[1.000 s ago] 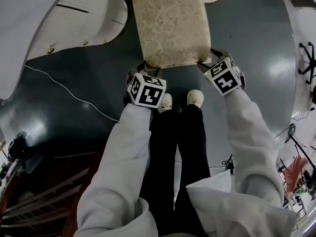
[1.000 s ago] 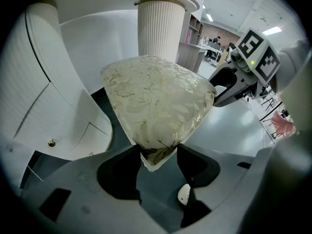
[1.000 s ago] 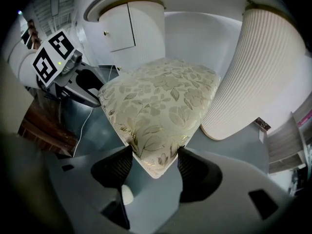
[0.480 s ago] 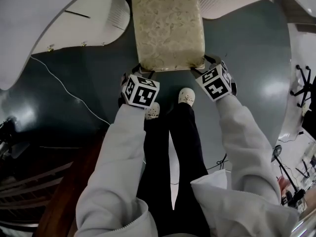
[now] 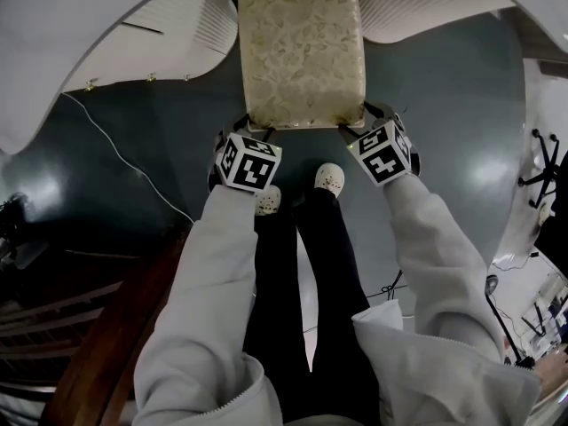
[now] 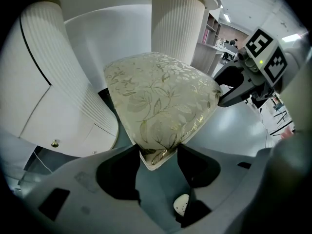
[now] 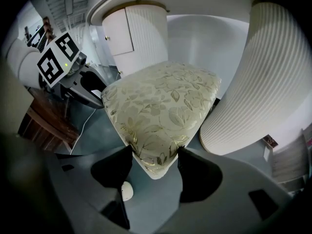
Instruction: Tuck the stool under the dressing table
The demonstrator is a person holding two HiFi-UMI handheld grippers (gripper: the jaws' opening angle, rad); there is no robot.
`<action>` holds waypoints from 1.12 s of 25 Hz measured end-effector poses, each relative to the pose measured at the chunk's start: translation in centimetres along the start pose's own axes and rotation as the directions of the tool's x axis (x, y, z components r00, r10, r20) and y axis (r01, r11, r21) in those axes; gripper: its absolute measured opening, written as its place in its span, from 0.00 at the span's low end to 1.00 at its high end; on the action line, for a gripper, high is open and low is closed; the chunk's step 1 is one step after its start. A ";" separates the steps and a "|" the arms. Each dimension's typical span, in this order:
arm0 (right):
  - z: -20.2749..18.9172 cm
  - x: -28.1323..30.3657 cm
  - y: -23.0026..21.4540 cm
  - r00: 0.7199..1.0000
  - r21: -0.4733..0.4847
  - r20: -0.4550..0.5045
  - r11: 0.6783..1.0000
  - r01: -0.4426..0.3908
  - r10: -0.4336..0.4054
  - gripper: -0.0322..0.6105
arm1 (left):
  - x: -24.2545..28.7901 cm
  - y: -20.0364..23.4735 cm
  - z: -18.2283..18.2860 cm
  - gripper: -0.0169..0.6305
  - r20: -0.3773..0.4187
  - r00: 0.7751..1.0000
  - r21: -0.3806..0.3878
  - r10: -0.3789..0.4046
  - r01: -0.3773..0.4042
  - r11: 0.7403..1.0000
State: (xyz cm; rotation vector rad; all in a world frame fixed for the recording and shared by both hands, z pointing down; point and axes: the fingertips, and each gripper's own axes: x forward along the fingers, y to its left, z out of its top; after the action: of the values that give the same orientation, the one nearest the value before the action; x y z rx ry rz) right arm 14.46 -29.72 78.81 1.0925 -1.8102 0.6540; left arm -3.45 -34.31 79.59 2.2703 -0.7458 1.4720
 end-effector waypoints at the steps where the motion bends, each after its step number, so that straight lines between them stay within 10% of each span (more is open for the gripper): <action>1: 0.0 -0.1 -0.3 1.000 -0.002 0.003 1.000 0.001 -0.001 0.58 | 0.1 -0.1 0.2 0.40 0.000 1.000 -0.003 0.003 -0.003 1.000; 28: 5.3 0.2 -5.0 0.998 -0.028 0.040 0.999 0.042 -0.041 0.58 | 0.2 3.6 5.4 0.40 0.031 0.997 -0.046 0.074 -0.073 0.996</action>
State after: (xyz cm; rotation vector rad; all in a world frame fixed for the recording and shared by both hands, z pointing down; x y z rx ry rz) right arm 16.61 -36.31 76.49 1.1273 -1.8201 0.5841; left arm -1.49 -40.13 77.49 2.2603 -0.8724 1.4384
